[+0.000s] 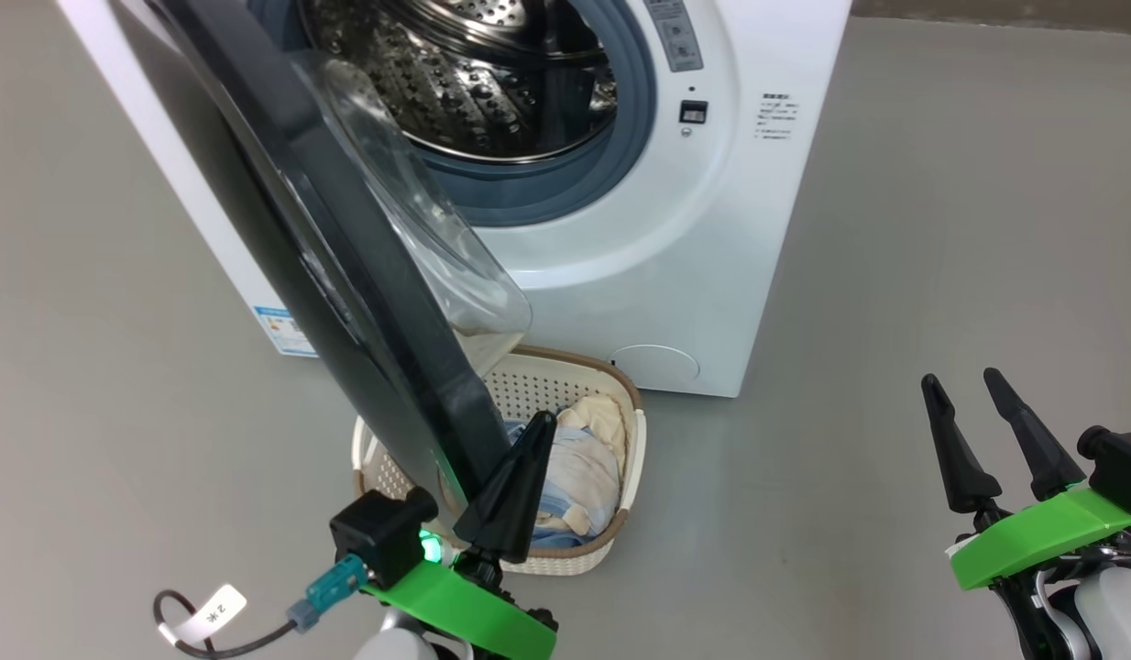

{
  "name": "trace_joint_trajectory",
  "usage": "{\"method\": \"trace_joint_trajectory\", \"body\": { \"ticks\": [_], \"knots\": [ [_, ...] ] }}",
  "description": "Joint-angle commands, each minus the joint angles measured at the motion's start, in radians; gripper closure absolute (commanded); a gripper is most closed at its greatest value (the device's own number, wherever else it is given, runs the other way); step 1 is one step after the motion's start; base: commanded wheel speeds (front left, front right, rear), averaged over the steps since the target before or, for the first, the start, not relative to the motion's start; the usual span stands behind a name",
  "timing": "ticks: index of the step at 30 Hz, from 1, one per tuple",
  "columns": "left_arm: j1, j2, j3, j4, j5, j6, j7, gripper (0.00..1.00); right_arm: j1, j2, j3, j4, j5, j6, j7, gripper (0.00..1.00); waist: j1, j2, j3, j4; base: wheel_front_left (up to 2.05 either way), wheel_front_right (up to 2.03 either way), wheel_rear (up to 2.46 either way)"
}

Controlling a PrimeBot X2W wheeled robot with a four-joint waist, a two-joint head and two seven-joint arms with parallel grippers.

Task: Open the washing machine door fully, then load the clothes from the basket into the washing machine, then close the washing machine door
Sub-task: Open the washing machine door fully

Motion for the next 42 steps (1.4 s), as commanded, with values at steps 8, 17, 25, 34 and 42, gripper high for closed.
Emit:
{"method": "trace_joint_trajectory", "body": {
  "ticks": [8,17,25,34,42],
  "knots": [
    [-0.002,0.042,0.091,-0.012,0.003,0.028,-0.007,1.00,-0.023,-0.023,0.007,-0.027,-0.015,0.006,-0.012,0.00,0.0000,0.0000,0.000,0.035,0.00,0.00,0.00],
    [0.031,0.042,0.109,-0.023,0.017,0.034,-0.007,1.00,-0.015,-0.017,0.005,-0.027,-0.015,0.006,-0.012,0.00,0.0000,0.0000,-0.007,0.068,0.00,0.00,0.00],
    [0.076,0.045,0.135,-0.036,0.044,0.044,-0.007,1.00,-0.005,-0.014,0.000,-0.028,-0.015,0.006,-0.012,0.00,0.0000,0.0000,-0.014,0.106,0.00,0.00,0.00],
    [0.116,0.068,0.172,-0.062,0.050,0.064,-0.007,1.00,0.002,-0.012,0.002,-0.029,-0.016,0.006,-0.012,0.00,0.0000,0.0000,-0.026,0.149,0.00,0.00,0.00],
    [0.132,0.090,0.207,-0.085,0.046,0.089,-0.007,1.00,0.006,-0.014,0.003,-0.029,-0.016,0.006,-0.012,0.00,0.0000,0.0000,-0.028,0.175,0.00,0.00,0.00]
  ]
}}
